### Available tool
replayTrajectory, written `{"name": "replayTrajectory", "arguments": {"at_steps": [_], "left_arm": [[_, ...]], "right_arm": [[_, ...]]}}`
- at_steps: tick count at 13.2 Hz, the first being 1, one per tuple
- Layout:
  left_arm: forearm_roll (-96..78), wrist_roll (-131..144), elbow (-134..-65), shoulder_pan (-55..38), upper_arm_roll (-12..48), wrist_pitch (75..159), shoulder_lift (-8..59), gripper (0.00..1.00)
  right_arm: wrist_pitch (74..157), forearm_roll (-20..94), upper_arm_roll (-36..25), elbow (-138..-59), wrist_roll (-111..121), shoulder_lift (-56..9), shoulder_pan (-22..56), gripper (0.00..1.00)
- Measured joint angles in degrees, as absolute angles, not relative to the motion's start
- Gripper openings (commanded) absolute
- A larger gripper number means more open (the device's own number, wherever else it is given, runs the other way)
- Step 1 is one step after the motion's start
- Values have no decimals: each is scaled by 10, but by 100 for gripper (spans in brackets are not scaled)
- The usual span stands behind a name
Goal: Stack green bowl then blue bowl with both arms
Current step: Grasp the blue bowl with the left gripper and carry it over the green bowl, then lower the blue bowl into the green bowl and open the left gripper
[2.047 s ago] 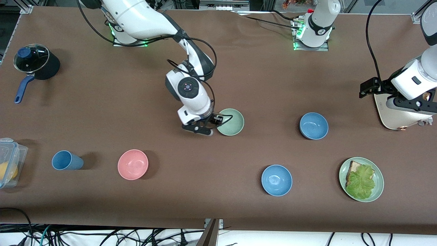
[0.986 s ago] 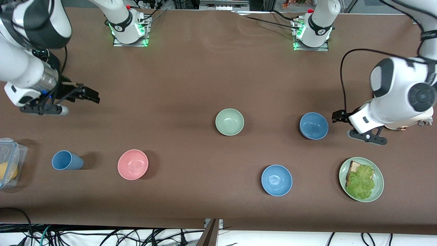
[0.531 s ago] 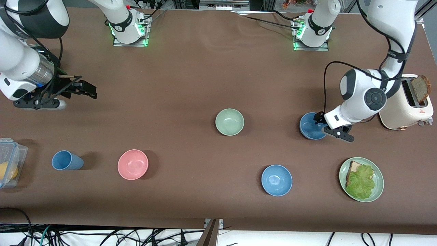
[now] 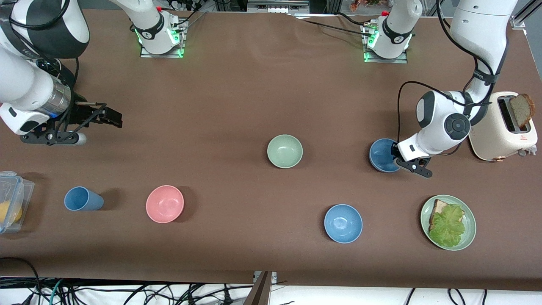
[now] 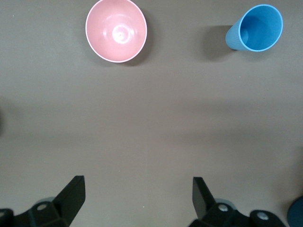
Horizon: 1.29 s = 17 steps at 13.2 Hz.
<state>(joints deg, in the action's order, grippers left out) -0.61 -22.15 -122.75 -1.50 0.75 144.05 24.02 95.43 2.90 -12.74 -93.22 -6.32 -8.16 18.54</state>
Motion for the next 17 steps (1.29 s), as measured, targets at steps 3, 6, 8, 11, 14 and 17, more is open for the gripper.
{"name": "replayTrajectory", "arguments": {"at_steps": [3,6,8,11,14,17], "left_arm": [[-6,-223,-1218,-16,9,1429,231,0],[-6,-223,-1151,-15,17,1312,223,0],[-12,-213,-1075,-15,50,1199,219,0],[-34,-105,-1028,-20,132,1143,218,0],[-45,39,-1013,-73,180,1144,226,0],[-45,159,-959,-155,181,1145,263,0]], "right_arm": [[953,29,-127,-931,-63,-82,190,100],[953,29,-100,-931,-64,-82,169,100],[953,28,-28,-931,-64,-82,99,100],[953,28,0,-931,-64,-82,61,100],[953,28,0,-931,-64,-82,56,100],[951,28,14,-931,-63,-82,28,100]]}}
